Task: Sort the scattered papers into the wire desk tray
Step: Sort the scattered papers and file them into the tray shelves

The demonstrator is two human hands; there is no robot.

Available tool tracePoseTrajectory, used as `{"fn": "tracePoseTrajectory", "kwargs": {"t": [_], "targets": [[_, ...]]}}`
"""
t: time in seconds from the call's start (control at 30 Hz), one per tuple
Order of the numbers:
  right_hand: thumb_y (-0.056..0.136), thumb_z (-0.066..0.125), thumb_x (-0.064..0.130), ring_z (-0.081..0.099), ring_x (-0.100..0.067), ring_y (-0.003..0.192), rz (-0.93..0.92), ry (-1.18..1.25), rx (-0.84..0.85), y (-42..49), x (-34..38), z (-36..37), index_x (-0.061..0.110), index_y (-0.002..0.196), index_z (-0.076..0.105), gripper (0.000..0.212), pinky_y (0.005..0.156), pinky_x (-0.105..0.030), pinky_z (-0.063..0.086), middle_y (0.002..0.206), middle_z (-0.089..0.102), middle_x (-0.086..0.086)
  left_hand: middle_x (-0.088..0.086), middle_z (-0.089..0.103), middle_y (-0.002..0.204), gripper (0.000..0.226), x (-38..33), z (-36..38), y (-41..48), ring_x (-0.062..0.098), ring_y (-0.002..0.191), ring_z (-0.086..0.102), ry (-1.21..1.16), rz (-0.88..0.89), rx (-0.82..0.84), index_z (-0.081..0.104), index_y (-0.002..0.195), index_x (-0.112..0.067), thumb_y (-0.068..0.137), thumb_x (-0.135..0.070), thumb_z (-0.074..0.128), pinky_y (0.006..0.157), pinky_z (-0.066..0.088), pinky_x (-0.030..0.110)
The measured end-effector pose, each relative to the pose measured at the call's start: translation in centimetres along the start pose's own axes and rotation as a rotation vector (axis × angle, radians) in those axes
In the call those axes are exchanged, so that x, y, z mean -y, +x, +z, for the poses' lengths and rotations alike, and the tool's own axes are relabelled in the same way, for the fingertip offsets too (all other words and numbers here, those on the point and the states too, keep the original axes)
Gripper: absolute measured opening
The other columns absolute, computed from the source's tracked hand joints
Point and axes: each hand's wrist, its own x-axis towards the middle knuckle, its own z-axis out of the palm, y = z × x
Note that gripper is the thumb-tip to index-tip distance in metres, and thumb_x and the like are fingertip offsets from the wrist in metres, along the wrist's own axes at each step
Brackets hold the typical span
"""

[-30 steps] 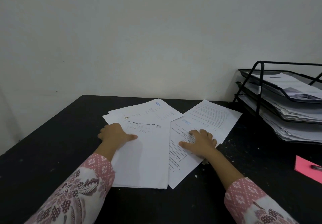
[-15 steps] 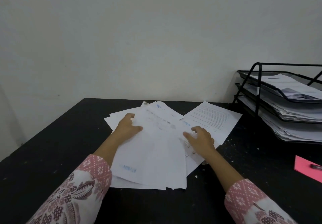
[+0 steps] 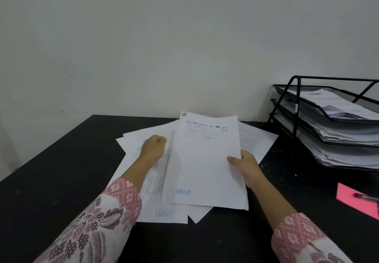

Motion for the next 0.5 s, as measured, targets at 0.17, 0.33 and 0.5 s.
{"fn": "tracePoseTrajectory", "kwargs": {"t": [0.17,0.33,0.5], "targets": [[0.090,0.055,0.009,0.057,-0.026,0.108,0.000,-0.153,-0.037,0.5,-0.7,0.0,0.008,0.118,0.057,0.028,0.097,-0.040,0.046,0.116,0.061,-0.005,0.018,0.028,0.143,0.072,3.1,-3.2,0.0,0.035,0.133,0.027,0.691,-0.254,-0.022,0.029,0.138,-0.009,0.086,-0.050,0.057,0.107,0.028,0.049],[0.090,0.054,0.011,0.058,-0.024,0.100,0.014,-0.140,-0.024,0.4,-0.6,1.4,0.009,0.114,0.056,0.025,0.081,-0.031,0.046,0.111,0.061,-0.005,0.020,0.029,0.139,0.097,4.9,-5.0,0.2,0.035,0.131,0.031,0.756,-0.277,-0.038,0.028,0.137,-0.002,0.072,-0.061,0.068,0.103,0.036,0.046],[0.089,0.053,0.011,0.058,-0.023,0.097,0.025,-0.140,0.011,-0.2,-0.2,3.0,0.008,0.113,0.055,0.024,0.077,-0.030,0.046,0.109,0.061,-0.006,0.013,0.052,0.122,0.071,5.2,-5.6,0.0,0.027,0.109,0.054,0.458,-0.175,-0.025,0.045,0.122,0.000,0.071,-0.034,0.080,0.082,0.048,0.032]]}}
